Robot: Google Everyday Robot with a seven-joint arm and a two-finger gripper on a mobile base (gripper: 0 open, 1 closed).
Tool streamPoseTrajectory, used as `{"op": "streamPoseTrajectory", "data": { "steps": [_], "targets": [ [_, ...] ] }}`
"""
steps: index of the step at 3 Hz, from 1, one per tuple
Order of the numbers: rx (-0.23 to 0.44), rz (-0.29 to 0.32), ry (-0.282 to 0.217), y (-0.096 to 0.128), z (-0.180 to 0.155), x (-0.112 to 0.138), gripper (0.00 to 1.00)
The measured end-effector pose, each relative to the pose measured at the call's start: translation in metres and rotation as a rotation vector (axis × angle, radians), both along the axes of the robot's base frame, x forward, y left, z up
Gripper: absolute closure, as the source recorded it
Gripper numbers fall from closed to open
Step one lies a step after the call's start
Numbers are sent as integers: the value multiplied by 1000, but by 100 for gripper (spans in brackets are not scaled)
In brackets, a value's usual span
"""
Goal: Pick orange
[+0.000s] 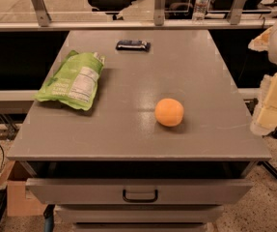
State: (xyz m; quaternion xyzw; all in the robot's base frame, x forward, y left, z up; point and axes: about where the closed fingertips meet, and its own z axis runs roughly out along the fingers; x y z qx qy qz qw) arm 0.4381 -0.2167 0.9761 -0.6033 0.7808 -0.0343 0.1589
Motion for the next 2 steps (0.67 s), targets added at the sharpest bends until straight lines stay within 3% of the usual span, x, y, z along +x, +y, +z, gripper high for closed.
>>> {"op": "streamPoseTrajectory", "data": {
  "steps": [1, 2],
  "targets": [
    [0, 0, 0, 0, 0, 0, 0],
    [51, 4, 0, -1, 0, 3, 0]
  ]
}}
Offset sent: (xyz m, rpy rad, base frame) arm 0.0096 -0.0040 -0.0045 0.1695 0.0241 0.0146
